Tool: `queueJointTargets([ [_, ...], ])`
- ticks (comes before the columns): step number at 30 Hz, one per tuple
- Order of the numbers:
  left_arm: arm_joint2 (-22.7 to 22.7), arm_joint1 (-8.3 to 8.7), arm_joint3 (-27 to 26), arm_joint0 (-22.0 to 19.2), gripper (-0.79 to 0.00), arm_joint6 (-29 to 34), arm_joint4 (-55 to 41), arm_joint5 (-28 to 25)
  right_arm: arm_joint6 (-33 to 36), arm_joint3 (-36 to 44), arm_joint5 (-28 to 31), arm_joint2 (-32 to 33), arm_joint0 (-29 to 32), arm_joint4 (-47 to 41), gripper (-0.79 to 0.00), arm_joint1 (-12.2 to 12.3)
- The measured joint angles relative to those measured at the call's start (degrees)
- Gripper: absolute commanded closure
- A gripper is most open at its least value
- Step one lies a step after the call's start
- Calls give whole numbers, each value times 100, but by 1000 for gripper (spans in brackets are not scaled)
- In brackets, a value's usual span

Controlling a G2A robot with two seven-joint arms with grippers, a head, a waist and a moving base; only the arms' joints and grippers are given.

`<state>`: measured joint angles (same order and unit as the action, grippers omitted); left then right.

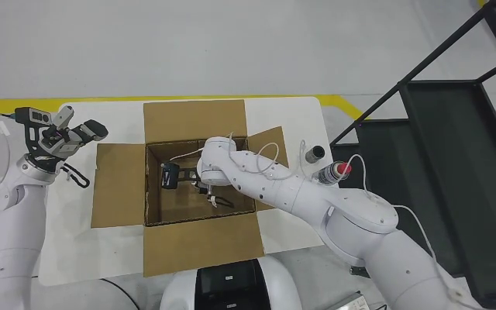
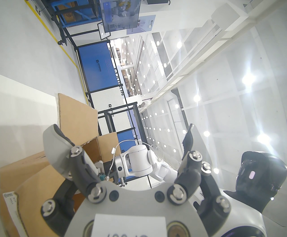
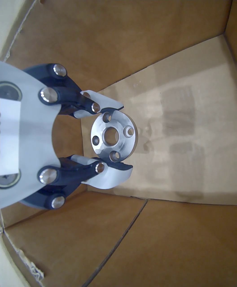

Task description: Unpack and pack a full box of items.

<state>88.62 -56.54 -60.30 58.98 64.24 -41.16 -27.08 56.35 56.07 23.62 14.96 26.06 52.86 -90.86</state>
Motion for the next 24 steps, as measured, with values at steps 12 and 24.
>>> queueJointTargets([
  [12, 0, 0, 0, 0, -785, 0, 0, 0, -44, 20, -148, 366, 523, 217, 0, 282],
  [24, 0, 0, 0, 0, -785, 0, 0, 0, 456, 248, -265, 671, 746, 351, 0, 425],
])
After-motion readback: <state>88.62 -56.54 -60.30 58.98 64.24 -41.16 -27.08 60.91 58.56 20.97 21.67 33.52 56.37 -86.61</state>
